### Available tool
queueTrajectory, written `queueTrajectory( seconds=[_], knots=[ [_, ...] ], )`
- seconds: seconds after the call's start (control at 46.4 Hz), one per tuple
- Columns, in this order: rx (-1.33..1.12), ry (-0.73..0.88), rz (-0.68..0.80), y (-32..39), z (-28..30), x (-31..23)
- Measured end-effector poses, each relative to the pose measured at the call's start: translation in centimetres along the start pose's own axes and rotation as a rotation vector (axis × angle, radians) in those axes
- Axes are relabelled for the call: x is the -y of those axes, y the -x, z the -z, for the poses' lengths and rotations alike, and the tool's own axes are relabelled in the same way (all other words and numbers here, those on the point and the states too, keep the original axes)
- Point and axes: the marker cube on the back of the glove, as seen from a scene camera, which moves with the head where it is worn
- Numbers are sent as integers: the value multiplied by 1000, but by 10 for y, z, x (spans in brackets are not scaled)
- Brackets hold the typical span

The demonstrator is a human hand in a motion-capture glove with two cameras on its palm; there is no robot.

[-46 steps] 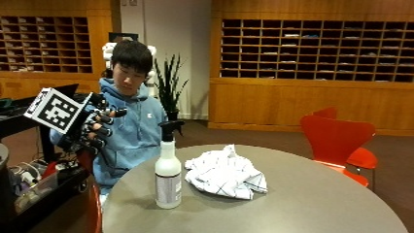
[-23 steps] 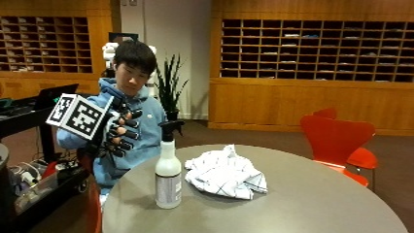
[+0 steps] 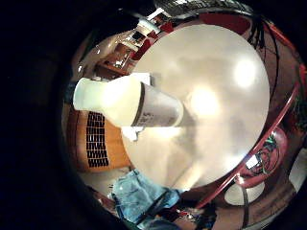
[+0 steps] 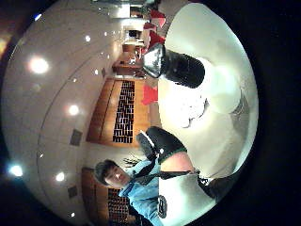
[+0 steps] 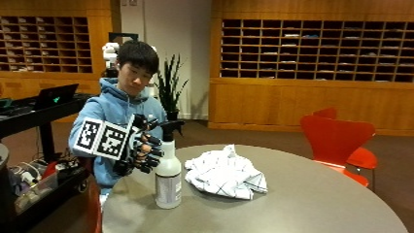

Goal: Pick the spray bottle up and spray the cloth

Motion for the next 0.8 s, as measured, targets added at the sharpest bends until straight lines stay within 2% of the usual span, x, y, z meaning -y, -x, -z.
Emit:
queueTrajectory(
  seconds=[0.28, 0.582, 0.798],
  knots=[
    [31, 32, 23, 4, -29, 13],
    [216, -11, 53, 15, -44, 34],
    [260, -43, 35, 24, -58, 47]
  ],
)
